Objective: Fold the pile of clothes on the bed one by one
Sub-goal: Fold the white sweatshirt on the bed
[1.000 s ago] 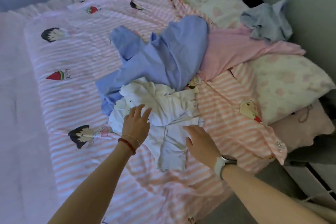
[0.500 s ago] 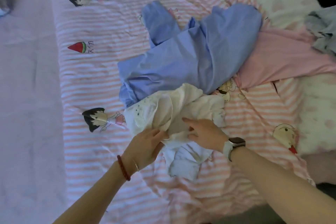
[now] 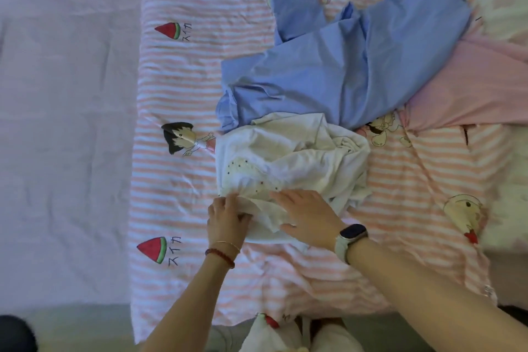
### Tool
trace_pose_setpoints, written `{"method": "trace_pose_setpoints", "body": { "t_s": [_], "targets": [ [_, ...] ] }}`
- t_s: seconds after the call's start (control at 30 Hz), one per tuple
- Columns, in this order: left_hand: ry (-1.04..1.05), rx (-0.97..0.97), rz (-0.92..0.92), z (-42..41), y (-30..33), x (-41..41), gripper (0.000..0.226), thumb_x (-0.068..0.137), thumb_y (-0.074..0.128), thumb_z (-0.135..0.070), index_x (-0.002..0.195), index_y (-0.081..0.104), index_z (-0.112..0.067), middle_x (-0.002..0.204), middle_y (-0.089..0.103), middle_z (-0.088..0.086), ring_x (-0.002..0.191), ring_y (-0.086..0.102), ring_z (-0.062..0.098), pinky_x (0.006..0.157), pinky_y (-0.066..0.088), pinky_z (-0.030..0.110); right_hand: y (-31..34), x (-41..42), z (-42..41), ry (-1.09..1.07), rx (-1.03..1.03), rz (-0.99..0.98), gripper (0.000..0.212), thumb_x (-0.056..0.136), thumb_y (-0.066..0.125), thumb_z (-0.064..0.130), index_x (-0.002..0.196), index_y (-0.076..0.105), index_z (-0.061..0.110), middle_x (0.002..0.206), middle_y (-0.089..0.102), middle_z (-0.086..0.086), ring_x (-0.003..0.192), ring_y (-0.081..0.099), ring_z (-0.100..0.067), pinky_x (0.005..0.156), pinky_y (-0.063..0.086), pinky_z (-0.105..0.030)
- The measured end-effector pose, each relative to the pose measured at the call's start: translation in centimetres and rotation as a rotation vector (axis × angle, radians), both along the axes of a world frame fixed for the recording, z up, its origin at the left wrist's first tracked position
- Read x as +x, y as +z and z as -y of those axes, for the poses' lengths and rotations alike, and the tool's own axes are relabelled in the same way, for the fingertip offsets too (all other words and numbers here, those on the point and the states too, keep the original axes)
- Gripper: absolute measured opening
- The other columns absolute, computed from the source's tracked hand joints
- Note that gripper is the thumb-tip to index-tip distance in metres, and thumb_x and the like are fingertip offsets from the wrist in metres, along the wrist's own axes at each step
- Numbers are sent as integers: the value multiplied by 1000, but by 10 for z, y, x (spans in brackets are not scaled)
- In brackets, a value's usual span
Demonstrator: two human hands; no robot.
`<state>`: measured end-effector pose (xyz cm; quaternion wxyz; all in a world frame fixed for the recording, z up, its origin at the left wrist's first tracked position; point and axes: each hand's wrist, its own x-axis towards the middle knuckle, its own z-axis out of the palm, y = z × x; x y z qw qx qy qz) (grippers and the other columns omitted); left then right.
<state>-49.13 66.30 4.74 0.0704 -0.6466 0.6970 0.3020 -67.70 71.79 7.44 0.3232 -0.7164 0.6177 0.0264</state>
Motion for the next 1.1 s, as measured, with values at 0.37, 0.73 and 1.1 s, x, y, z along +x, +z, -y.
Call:
{"method": "trace_pose_setpoints", "body": {
  "t_s": [0.37, 0.73, 1.1],
  "targets": [
    [27, -38, -781, 23, 167, -17, 31, 77, 62, -1, 90, 57, -29, 82, 60, -4, 67, 57, -7, 63, 44, 9, 127, -52, 0, -325, -285, 545, 29, 95, 42, 25, 106, 59, 5, 83, 53, 9, 76, 48, -5, 67, 33, -20],
    [43, -365, -823, -1, 294, -94, 120, 51, 59, -69, 147, 11, -18, 150, 23, -1, 133, 33, 18, 105, 38, 34, 399, -71, 57, -356, -922, 675, 43, 96, 43, 5, 60, 26, 21, 57, 26, 5, 47, 32, 1, 50, 26, -16],
    [42, -780, -873, -20, 356, -128, 16, 90, 56, -17, 81, 68, -11, 88, 66, 7, 75, 64, 19, 69, 46, 27, 461, -118, 13, -614, -1144, 669, 22, 96, 41, 7, 75, 45, 8, 62, 31, 1, 49, 30, 0, 50, 26, -15]
  ]
}}
